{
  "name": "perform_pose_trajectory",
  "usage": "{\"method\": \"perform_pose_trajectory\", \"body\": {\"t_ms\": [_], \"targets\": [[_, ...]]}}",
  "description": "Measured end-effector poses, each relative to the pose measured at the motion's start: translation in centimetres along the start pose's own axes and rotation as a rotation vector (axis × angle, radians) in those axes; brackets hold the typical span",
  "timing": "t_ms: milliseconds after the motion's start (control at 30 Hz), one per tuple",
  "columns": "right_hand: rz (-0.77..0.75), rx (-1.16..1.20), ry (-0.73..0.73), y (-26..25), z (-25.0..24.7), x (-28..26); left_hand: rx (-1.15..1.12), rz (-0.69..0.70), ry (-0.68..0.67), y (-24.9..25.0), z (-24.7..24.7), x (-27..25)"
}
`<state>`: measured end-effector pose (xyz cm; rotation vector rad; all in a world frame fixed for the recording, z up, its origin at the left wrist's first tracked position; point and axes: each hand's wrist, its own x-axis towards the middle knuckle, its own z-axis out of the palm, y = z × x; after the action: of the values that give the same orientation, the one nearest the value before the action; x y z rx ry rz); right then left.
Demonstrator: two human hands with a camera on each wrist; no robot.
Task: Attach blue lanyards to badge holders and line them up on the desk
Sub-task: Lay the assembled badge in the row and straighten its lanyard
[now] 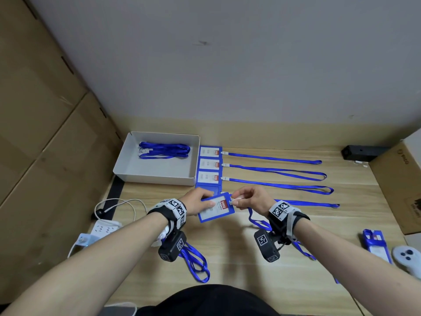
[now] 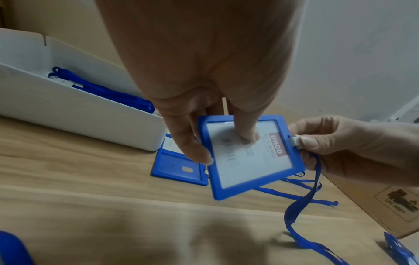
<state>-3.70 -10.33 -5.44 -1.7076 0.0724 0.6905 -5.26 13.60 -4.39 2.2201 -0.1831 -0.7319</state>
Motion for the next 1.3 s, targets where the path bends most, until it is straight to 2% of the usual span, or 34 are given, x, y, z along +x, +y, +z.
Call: {"method": "perform_pose_trajectory", "body": {"t_ms": [267, 500, 700, 933, 1033, 1100, 1200, 1300], "targets": [[-0.019, -0.138, 0.000, 0.5, 0.1, -0.1, 0.003, -0.004, -0.021, 0.1, 0.3, 0.1], [-0.102, -0.216, -0.001, 1.4, 0.1, -0.4, 0.013, -0.022, 0.011, -0.5, 1.1, 0.5], [-0.001, -0.268, -0.057, 4.3, 1.0, -0.4, -0.034, -0.090, 0.043, -2.6, 3.4, 1.2], [0.159, -0.185, 0.062, 9.1, 3.1, 0.0, -0.127, -0.195, 0.081, -5.8, 7.1, 0.8], [0.184, -0.135, 0.159, 10.1, 4.3, 1.3, 0.026, -0.126, 0.233, -6.8, 7.6, 0.3], [0.195, -0.130, 0.209, 10.7, 5.2, 2.7, 0.143, -0.105, 0.245, -7.4, 7.6, 0.1], [0.233, -0.113, 0.249, 11.2, 6.4, 4.7, 0.276, -0.071, 0.129, -8.5, 7.6, 0.3], [0.233, -0.091, 0.299, 11.1, 6.8, 6.5, 0.450, 0.074, -0.008, -8.8, 7.6, 0.8]]}}
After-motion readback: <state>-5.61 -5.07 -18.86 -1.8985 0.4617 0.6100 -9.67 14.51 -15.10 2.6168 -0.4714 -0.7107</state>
